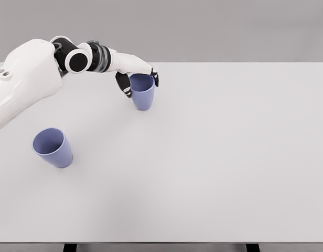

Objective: Place the right cup on the left cup with left arm

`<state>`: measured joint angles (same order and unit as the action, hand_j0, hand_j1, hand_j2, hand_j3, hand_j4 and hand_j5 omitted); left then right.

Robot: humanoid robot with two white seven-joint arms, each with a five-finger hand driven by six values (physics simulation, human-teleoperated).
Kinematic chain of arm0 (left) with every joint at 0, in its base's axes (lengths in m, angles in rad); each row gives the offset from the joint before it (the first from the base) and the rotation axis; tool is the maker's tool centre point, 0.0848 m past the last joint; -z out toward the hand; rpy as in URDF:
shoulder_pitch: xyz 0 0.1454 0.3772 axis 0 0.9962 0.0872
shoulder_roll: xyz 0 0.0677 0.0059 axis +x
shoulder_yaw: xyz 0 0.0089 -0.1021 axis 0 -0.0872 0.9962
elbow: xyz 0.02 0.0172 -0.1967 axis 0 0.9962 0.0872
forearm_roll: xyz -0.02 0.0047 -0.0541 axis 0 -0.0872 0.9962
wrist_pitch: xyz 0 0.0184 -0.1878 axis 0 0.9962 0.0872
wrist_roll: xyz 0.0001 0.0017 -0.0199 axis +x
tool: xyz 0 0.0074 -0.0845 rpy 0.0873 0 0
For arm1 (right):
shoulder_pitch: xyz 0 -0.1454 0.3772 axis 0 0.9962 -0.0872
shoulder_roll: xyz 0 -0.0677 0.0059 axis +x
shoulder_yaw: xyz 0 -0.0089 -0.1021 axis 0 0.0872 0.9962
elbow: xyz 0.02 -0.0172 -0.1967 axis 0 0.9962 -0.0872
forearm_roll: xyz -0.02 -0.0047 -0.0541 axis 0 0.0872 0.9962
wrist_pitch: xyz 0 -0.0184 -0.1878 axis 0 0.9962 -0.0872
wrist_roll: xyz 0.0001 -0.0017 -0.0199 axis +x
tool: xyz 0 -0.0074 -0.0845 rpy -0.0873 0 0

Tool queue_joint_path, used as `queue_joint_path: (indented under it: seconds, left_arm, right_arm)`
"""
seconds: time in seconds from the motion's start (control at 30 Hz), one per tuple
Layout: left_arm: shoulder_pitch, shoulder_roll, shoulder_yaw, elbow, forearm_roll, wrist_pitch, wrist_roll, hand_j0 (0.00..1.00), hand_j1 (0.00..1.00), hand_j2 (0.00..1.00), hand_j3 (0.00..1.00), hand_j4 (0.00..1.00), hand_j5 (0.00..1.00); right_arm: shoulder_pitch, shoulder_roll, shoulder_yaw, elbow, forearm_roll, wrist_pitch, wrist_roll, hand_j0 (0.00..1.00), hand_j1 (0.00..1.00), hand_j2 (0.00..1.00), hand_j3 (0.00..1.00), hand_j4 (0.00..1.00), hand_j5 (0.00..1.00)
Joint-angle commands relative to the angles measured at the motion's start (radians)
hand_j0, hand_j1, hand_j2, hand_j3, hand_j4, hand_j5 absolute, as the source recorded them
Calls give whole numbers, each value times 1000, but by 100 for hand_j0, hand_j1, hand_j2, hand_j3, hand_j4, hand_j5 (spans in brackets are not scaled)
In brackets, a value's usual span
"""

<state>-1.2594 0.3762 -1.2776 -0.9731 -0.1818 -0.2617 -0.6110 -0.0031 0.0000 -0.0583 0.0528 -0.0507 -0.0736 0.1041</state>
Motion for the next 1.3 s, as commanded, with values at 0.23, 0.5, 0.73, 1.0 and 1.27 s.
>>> queue_joint_path:
  seconds: [0.23, 0.5, 0.73, 1.0, 1.27]
  left_arm:
    - [-6, 46, 3, -75, 8, -1, 0, 70, 70, 70, 70, 70, 70]
    - [-18, 110, 3, -167, 24, -1, 0, 68, 68, 68, 68, 68, 68]
    - [-21, 155, 4, -229, 42, 1, 0, 68, 68, 68, 68, 68, 68]
    - [-28, 231, 6, -323, 67, 1, 0, 67, 67, 67, 67, 67, 67]
    - [-29, 316, 12, -429, 85, 2, 0, 67, 67, 67, 67, 67, 67]
  right_arm:
    - [0, 0, 0, 1, 0, 0, 0, 100, 100, 100, 100, 100, 100]
    - [0, 0, 0, 1, 0, 0, 0, 100, 100, 100, 100, 100, 100]
    - [0, 0, 0, 1, 0, 0, 0, 100, 100, 100, 100, 100, 100]
    - [0, 0, 0, -1, 0, 0, 0, 100, 100, 100, 100, 100, 100]
    - [0, 0, 0, 1, 0, 0, 0, 100, 100, 100, 100, 100, 100]
